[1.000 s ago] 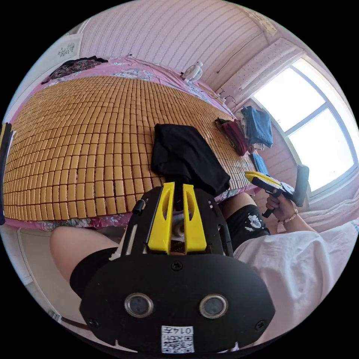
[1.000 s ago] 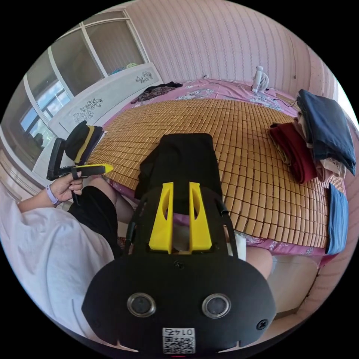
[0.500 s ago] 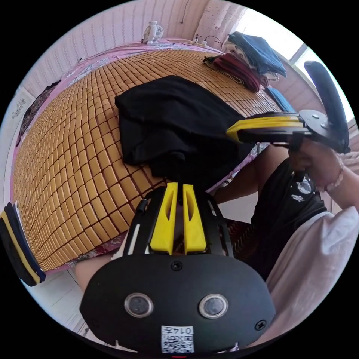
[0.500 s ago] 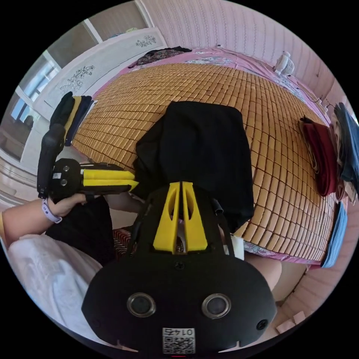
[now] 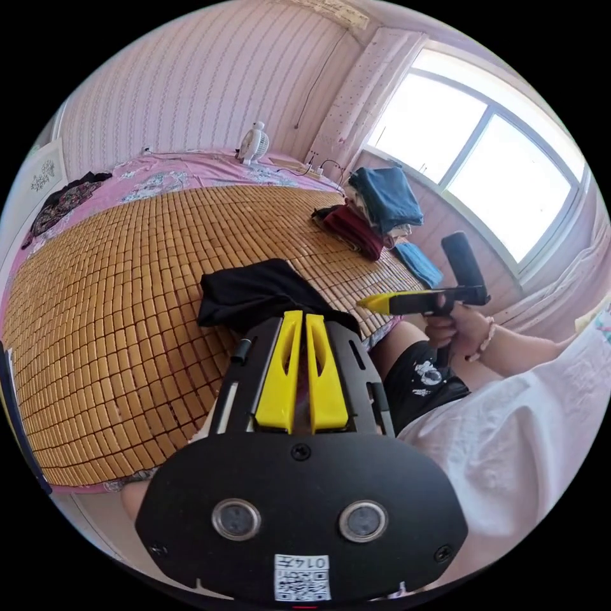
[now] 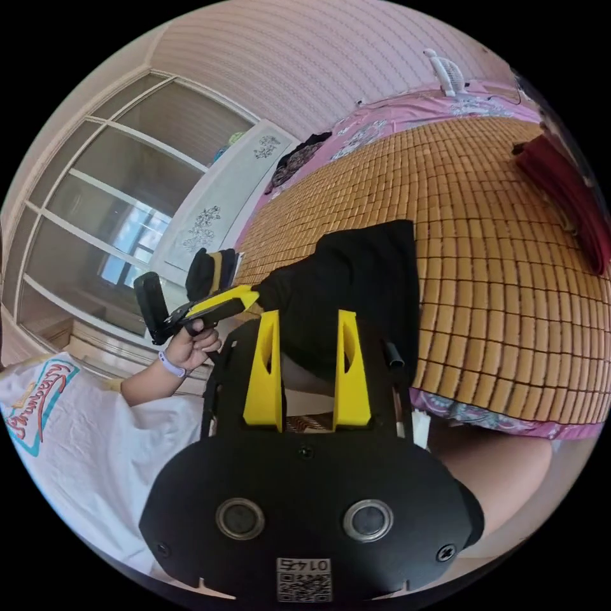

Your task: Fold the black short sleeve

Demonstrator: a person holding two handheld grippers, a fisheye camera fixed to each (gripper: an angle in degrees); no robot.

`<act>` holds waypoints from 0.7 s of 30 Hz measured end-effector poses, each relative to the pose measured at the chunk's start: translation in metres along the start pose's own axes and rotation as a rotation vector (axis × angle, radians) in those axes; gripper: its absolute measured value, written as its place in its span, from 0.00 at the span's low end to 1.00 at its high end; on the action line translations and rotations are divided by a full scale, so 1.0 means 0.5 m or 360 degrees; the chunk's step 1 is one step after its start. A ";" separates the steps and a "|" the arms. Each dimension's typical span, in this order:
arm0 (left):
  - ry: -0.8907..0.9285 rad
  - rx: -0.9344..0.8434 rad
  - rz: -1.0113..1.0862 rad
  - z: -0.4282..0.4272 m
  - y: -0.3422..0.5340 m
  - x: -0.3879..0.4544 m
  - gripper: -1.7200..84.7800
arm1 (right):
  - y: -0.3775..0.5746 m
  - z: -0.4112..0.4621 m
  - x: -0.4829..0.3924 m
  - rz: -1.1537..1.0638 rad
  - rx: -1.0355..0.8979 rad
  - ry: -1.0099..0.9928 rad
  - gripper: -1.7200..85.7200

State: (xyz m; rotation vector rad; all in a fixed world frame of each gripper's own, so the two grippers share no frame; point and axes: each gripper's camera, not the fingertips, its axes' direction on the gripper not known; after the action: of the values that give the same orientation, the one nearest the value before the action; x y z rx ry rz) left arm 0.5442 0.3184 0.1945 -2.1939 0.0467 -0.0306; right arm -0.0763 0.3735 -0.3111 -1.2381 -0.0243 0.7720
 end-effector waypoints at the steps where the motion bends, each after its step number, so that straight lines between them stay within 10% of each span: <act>1: 0.0005 0.0008 0.0014 0.001 -0.002 -0.001 0.01 | 0.001 0.014 0.005 0.0024 -0.0007 -0.0019 0.16; 12: 0.0003 0.0116 -0.0055 -0.017 0.058 -0.112 0.01 | 0.040 -0.236 0.183 0.0386 0.0618 0.0264 0.07; 21: 0.0072 0.0009 -0.0030 0.063 0.125 -0.133 0.01 | 0.176 -0.255 0.292 0.0700 0.0431 0.0634 0.12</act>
State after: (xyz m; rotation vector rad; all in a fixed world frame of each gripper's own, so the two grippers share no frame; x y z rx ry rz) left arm 0.4775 0.3103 0.1250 -2.1880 0.0518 -0.0909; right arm 0.0410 0.3554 -0.4875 -1.1285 0.6766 0.8572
